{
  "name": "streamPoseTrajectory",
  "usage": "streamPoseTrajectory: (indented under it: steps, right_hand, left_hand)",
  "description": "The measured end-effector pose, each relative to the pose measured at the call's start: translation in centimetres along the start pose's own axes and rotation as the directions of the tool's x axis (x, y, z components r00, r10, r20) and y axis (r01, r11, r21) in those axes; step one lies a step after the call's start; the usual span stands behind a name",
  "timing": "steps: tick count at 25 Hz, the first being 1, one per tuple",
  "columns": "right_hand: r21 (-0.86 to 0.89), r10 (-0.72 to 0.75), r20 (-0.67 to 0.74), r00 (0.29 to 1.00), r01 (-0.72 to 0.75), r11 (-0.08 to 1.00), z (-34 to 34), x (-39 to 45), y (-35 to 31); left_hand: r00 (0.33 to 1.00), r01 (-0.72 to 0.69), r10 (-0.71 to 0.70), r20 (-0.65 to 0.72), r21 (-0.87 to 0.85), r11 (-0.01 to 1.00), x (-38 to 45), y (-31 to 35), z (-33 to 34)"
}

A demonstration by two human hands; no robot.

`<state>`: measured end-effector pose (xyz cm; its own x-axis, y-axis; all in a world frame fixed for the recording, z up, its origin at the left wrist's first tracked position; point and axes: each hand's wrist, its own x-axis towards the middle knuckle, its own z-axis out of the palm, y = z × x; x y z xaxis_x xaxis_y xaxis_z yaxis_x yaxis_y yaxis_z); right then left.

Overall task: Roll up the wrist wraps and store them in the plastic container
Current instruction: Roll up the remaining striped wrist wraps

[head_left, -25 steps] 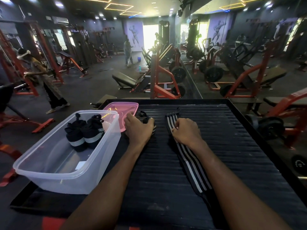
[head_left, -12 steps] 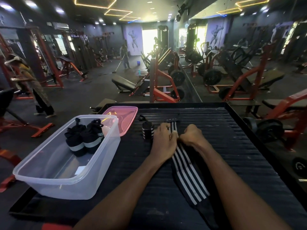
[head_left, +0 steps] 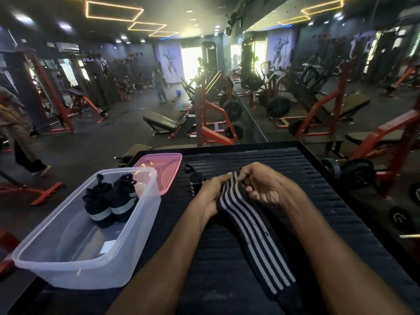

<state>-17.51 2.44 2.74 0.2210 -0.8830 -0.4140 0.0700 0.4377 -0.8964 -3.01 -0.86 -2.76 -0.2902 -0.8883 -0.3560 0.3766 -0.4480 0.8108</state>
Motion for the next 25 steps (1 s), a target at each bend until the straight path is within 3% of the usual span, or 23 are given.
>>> streamPoseTrajectory:
  steps: [2,4,6,10,13,15,19,22,25]
  right_hand:
    - [-0.055,-0.015,0.018,1.0,0.016,0.998,-0.2,-1.0,-1.1]
    - [-0.162,-0.106,-0.159,0.982,0.08,0.984,-0.7,-0.6,-1.4]
    - [-0.2,-0.228,-0.359,0.905,0.165,0.966,-1.4,0.6,-0.8]
    - [-0.216,-0.304,-0.432,0.849,0.23,0.949,-2.4,2.8,1.4]
    - [-0.371,-0.434,-0.405,0.805,0.289,0.882,-2.0,3.2,1.9]
    - [-0.392,-0.433,-0.35,0.831,0.29,0.873,-1.9,3.2,1.5]
    - [-0.267,-0.318,-0.18,0.931,0.265,0.927,-2.4,3.1,0.8]
    - [-0.183,-0.307,-0.129,0.943,0.281,0.942,-2.6,3.5,1.5]
    - [-0.153,-0.35,-0.131,0.928,0.329,0.932,-2.5,3.3,1.6]
  left_hand:
    - [0.996,0.014,-0.013,0.091,-0.013,1.0,0.2,0.8,-0.2]
    - [0.988,-0.007,0.011,0.154,-0.027,1.0,0.1,1.5,0.1]
    - [0.984,-0.07,0.08,0.161,-0.07,0.995,0.1,1.4,0.3]
    - [0.977,-0.144,0.135,0.166,0.045,0.989,-0.1,-0.6,0.4]
    - [0.981,-0.177,0.163,0.104,0.152,0.972,-0.6,-1.2,0.7]
    - [0.985,-0.172,0.168,0.04,0.128,0.977,-0.3,-1.1,0.5]
    - [0.982,-0.186,0.188,-0.004,0.134,0.974,0.2,-0.8,0.1]
    - [0.971,-0.2,0.23,-0.068,0.295,0.934,0.1,-0.8,0.0]
    - [0.96,-0.236,0.271,-0.069,0.324,0.916,0.0,-0.8,0.0]
